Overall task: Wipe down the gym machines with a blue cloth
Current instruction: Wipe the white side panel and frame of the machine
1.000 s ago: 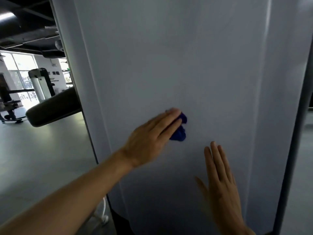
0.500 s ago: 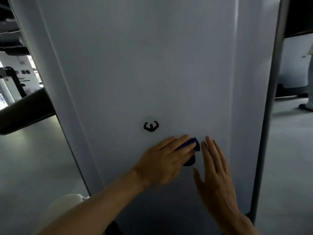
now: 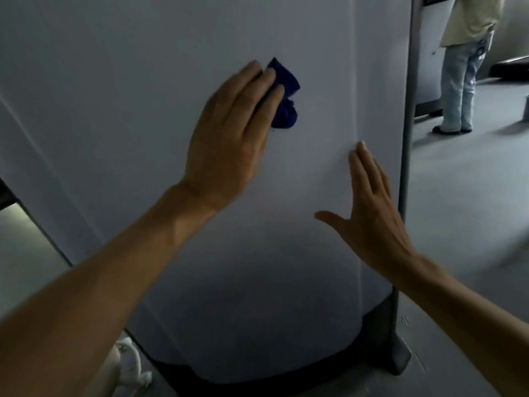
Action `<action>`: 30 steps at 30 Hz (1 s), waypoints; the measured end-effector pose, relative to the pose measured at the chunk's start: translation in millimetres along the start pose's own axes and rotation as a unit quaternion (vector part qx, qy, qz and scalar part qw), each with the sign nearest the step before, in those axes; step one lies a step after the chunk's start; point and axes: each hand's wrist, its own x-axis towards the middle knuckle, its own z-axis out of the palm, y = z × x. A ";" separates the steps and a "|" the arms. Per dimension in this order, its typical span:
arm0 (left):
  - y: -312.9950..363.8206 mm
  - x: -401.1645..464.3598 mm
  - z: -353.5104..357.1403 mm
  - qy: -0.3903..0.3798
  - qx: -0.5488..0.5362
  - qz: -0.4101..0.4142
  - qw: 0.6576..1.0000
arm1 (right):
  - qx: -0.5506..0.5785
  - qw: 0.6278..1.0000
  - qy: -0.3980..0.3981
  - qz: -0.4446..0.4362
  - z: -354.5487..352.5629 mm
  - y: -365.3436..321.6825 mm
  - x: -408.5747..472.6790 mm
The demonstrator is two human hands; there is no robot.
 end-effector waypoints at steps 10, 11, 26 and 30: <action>63.0 -128.0 13.7 -0.188 -0.045 0.252 0.948 | -0.022 0.998 -0.007 -0.051 42.7 24.2 -46.0; 57.9 -120.1 11.0 -0.185 -0.047 0.253 0.949 | -0.021 0.998 -0.001 -0.055 42.6 25.6 -48.4; 90.6 -114.8 21.1 -0.201 -0.029 0.193 0.960 | 0.080 0.994 0.062 -0.046 38.1 38.4 -31.1; 80.2 -94.6 11.8 -0.225 -0.016 0.263 0.938 | 0.073 0.994 0.060 -0.051 41.2 42.9 -37.0</action>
